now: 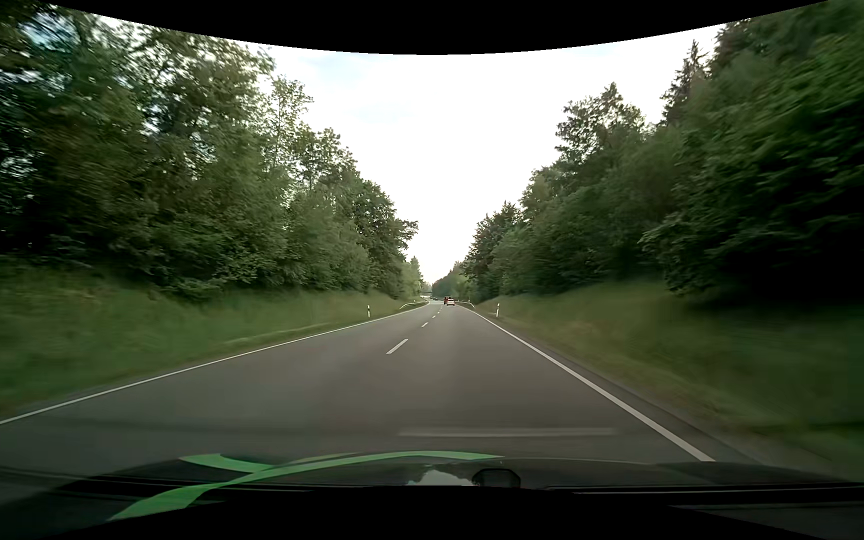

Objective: Follow the waypoints while adhering to traffic rules and regulations

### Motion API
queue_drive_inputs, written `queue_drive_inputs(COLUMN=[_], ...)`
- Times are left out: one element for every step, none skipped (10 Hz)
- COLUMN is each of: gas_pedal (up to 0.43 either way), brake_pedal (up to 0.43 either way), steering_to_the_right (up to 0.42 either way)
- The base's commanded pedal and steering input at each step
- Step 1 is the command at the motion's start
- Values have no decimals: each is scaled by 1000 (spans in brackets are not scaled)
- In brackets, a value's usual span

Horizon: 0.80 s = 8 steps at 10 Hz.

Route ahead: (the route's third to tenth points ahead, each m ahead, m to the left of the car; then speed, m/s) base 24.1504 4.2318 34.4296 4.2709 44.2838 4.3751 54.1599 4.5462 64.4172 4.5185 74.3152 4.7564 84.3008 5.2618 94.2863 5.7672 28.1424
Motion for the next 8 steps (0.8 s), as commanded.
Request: queue_drive_inputs(gas_pedal=[280, 280, 280, 280, 280, 280, 280, 280], brake_pedal=[0, 0, 0, 0, 0, 0, 0, 0], steering_to_the_right=[-3, -3, -3, -3, -3, -3, -3, -3])
